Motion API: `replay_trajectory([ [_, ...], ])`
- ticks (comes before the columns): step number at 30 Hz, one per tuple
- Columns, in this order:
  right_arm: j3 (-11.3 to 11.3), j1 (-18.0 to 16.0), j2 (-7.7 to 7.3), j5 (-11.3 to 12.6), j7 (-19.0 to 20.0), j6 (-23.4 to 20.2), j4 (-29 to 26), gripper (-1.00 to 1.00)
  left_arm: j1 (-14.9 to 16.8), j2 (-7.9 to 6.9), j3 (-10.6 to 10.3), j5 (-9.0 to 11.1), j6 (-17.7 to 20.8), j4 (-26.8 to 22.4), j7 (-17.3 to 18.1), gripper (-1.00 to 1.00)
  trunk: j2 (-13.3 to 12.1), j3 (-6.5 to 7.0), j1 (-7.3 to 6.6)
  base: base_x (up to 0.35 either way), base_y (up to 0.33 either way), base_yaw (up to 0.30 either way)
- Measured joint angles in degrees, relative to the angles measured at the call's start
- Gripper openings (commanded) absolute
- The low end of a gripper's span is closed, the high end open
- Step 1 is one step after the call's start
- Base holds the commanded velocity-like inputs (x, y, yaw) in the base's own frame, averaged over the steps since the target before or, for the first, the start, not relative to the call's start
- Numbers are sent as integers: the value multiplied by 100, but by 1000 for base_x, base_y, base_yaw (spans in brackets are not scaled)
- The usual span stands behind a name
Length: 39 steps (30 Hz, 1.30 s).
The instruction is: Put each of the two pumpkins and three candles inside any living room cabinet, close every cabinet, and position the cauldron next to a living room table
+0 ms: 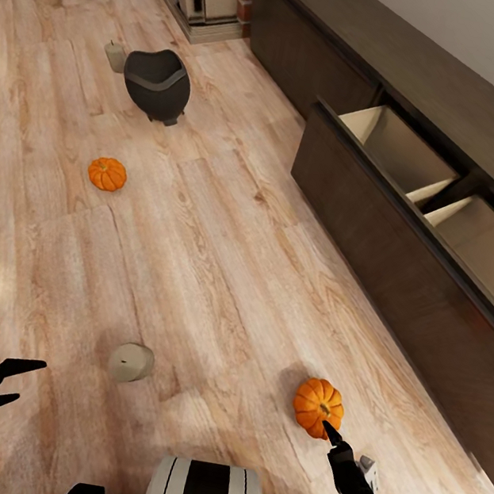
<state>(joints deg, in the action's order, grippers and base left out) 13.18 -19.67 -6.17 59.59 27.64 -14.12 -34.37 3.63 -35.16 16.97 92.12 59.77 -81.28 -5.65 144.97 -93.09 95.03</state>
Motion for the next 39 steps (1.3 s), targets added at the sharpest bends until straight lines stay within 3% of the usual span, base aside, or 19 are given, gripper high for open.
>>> replay_trajectory([
  [39, 0, 0, 0, 0, 0, 9, 0, 100, -32, 9, 1, -6, 0, 6, 41, 100, 0, 0, 0, 54, 20, 0],
])
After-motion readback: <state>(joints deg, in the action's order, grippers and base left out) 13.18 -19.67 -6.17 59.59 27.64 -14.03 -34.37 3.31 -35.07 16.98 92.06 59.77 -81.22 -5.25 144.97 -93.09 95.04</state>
